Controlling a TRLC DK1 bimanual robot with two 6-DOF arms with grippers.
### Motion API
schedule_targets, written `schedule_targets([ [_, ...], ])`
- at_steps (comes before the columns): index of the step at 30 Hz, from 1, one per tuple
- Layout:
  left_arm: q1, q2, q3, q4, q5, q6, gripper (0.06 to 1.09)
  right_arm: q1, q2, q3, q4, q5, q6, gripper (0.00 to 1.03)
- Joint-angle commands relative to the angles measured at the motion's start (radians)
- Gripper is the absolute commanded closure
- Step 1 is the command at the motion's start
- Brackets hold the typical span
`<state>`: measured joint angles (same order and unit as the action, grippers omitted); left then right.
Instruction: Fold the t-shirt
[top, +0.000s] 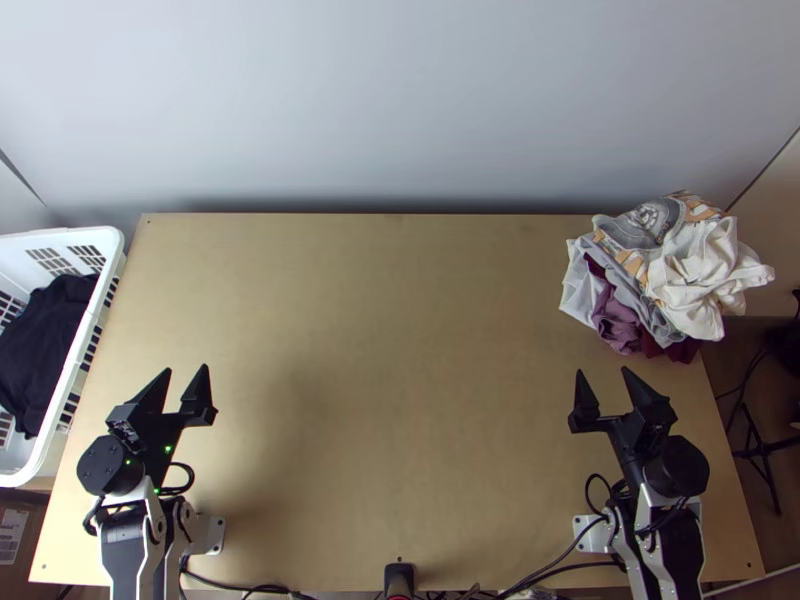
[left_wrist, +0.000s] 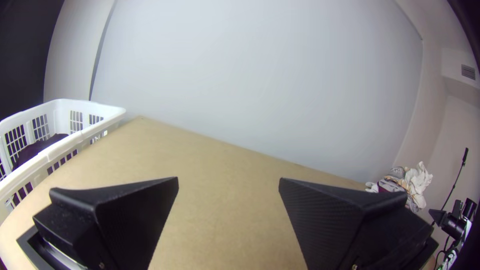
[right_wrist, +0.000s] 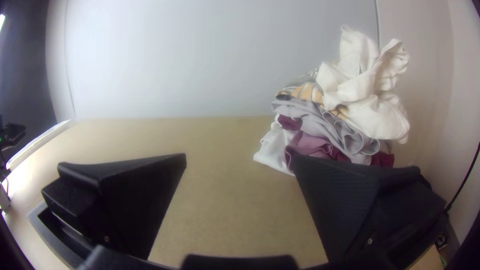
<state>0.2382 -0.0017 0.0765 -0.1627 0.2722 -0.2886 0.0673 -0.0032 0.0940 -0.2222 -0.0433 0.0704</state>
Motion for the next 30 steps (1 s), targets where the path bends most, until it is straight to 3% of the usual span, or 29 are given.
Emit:
schedule_targets([
  [1,0.000,0.000,0.000,0.000,0.001,0.000,0.11,0.000,0.000,0.000,0.000,0.000,0.000,0.04],
  [30,-0.033,0.000,0.000,0.000,0.001,0.000,0.11,0.000,0.000,0.001,0.000,0.000,0.000,0.04],
])
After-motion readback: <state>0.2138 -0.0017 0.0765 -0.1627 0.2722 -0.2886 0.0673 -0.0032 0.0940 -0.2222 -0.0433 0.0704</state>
